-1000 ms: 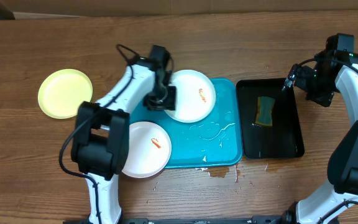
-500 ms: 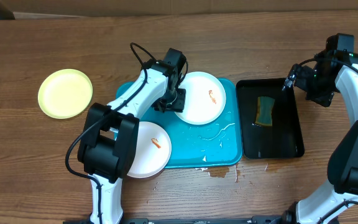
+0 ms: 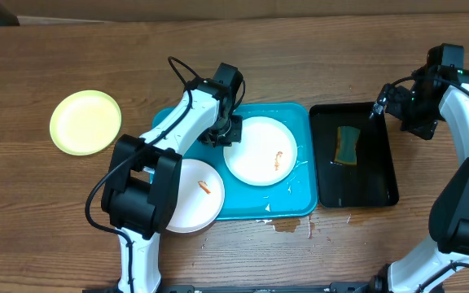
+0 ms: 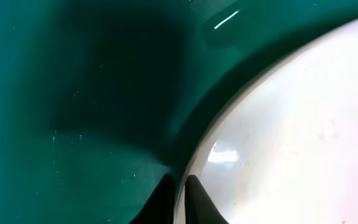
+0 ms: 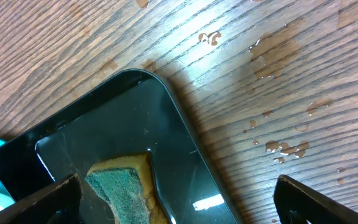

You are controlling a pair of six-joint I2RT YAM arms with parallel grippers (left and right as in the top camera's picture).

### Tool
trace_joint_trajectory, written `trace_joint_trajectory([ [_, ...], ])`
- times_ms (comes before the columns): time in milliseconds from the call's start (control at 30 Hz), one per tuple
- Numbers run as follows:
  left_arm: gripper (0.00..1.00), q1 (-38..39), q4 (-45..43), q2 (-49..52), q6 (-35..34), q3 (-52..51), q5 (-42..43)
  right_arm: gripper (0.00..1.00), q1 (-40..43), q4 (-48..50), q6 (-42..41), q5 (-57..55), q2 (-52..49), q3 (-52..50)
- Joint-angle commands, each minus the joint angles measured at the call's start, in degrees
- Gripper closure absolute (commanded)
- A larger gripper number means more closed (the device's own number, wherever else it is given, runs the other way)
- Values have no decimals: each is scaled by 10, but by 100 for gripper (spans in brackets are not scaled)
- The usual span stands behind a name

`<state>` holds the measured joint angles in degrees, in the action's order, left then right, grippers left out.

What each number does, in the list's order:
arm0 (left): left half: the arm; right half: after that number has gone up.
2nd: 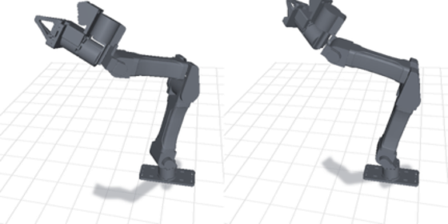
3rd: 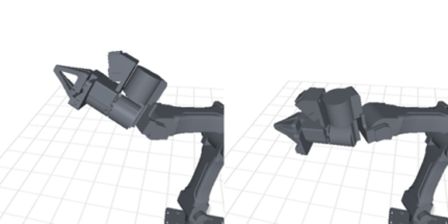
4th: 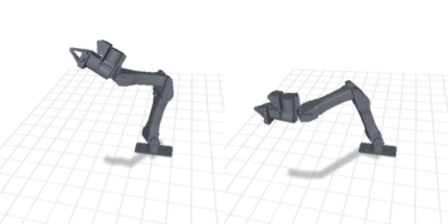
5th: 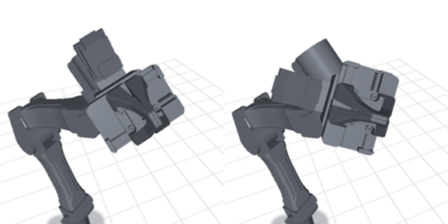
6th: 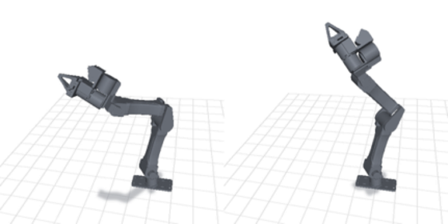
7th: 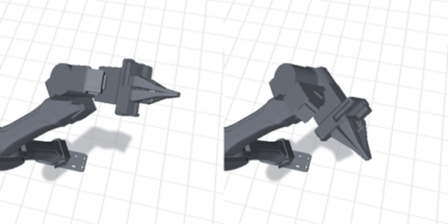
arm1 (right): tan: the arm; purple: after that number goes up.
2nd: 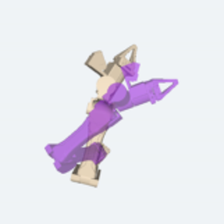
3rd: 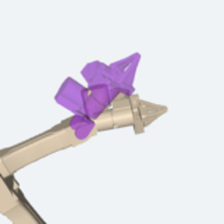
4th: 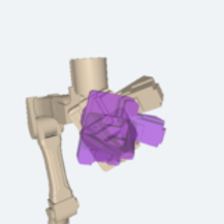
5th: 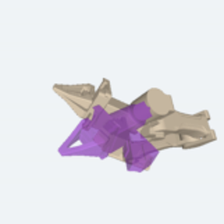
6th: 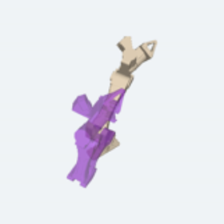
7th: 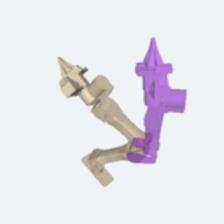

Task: Clean dirty plates on tray and stack at the side
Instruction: 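Grasp upper white plate rim with left gripper and slide it rightward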

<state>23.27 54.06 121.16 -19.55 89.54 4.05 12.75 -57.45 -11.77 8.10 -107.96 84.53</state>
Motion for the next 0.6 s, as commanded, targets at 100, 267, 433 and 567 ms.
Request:
trace_joint_trajectory([
  [100,85,8,5,-1,3,-2,5,0,1,3,-1,1,5,7],
  [267,70,8,-1,-1,3,-2,-3,0,1,3,-1,1,5,7],
  [433,69,8,-24,-1,3,-2,-41,0,1,3,-1,1,5,7],
  [567,66,8,-40,-1,3,-2,-46,0,1,3,0,1,5,7],
])
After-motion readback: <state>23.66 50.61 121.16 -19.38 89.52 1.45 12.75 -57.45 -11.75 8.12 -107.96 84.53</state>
